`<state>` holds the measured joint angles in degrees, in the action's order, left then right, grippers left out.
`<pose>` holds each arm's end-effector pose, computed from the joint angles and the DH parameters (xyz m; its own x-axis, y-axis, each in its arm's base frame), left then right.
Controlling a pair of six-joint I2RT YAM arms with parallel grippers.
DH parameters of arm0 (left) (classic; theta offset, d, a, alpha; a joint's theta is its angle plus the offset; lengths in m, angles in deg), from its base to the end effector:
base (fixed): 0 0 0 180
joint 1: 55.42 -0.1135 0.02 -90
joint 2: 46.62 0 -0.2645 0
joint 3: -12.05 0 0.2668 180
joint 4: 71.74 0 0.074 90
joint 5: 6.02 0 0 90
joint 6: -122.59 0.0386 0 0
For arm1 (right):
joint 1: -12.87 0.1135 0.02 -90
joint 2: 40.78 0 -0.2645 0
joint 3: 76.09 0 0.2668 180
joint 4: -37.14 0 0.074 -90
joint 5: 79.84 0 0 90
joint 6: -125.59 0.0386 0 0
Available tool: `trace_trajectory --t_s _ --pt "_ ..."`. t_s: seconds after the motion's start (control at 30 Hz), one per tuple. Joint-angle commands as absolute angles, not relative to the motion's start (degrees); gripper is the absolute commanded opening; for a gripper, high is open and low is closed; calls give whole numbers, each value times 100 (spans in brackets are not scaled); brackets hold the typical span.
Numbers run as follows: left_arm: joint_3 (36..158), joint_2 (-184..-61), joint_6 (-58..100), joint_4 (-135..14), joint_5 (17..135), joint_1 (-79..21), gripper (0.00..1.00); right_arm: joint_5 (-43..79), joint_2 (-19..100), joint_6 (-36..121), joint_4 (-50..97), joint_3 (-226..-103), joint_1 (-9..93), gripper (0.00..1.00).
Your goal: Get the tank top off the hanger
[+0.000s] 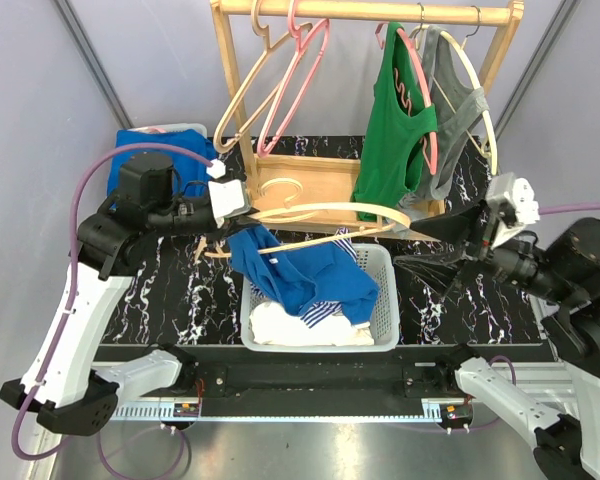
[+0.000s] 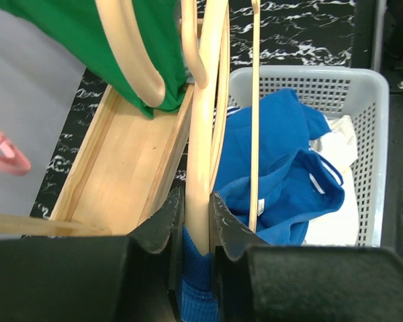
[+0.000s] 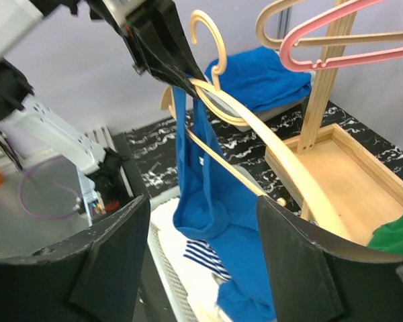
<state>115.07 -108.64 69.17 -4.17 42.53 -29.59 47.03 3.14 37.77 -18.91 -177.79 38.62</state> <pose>0.1593 -0.1055 0.4761 0.1889 0.4048 -0.8947 0.9301 0.2185 0.2952 0.0589 0.0541 0.5259 -0.0066 0.0306 -0.9995 -0.8881 0.4592 0.0199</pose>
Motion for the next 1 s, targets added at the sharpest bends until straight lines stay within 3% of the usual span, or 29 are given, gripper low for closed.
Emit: trace_trajectory --t_s 0.0,0.43,0.97 --pt "11847 -10928 7047 -557 3495 -2940 0 4963 737 3024 -1718 -17514 3835 71" --pt "12032 -11069 7443 225 2844 -2764 1 5322 1248 2636 -1163 -17548 3835 69" --pt "12805 -11534 7662 234 2984 -2738 0 6351 1582 2812 -1471 -17382 3836 71"
